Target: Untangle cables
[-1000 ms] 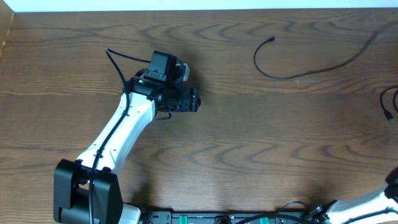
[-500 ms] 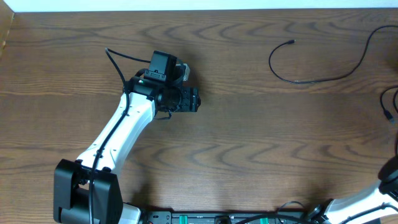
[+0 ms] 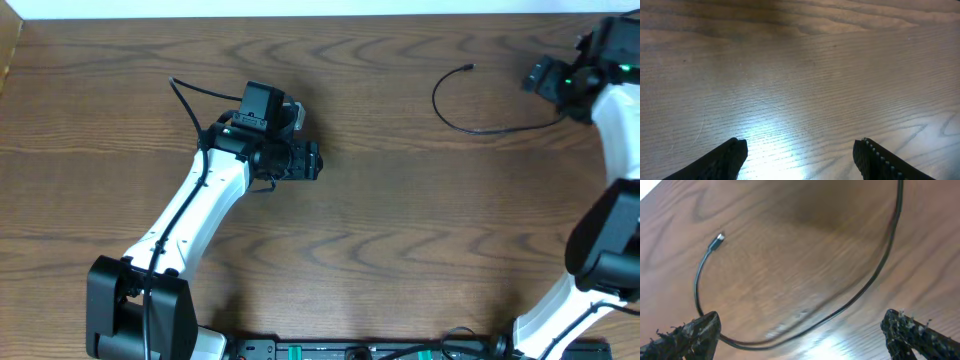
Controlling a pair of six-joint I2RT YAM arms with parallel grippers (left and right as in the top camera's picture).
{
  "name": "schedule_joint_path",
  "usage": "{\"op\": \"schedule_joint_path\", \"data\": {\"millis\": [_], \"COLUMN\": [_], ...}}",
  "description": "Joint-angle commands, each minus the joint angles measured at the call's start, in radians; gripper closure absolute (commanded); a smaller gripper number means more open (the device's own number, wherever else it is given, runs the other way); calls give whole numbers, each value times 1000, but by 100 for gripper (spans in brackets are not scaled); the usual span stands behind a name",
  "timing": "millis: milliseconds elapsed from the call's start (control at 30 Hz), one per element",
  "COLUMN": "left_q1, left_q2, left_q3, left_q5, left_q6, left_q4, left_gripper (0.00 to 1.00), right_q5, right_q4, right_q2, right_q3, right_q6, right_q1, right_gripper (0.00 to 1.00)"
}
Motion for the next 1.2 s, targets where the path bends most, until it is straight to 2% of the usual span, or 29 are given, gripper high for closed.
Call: {"op": "schedule_joint_path", "data": {"millis": [0,33,100,200,300,467,533,667,700,733,867,967,1167], "left_q1": [-2,-2,-2,-2,-2,-2,-2,-2,-2,-2,-2,-2,-2], "left_q2": [-9,-9,-9,-9,-9,-9,-9,-9,-9,-9,-9,-9,-9], "left_q3": [8,8,8,8,8,8,8,8,8,8,8,8,8], "left_q5": [-6,-6,-6,-6,-6,-6,-6,-6,-6,-6,-6,-6,-6], "left_q6": [7,7,7,7,7,7,7,7,7,7,7,7,7], "left_q4": [-7,-8,-11,-10,-10,-10,-10,-10,-10,-10,-11,-11,-10], "left_gripper": [27,26,27,27,26,26,26,26,26,26,27,27,26], "right_q5": [106,115,119,119,118,118,118,110,110,109,9,-44,15], "right_q4": [-36,-45,-42,25,59,64,59,54,55,61,150,166,143], "right_q2": [50,64,89,147,187,245,264,290,294,294,286,266,182], "right_q3": [-14,-14,-14,-14,-14,-14,-14,-14,-14,-14,-13,-6,-4], "right_q6": [545,619,680,683,683,684,683,683,683,679,546,533,533], "right_q1": [48,59,77,106,119,125,125,125,125,125,119,106,97], "right_gripper": [1,1,1,1,8,34,39,37,34,25,15,15,20]}}
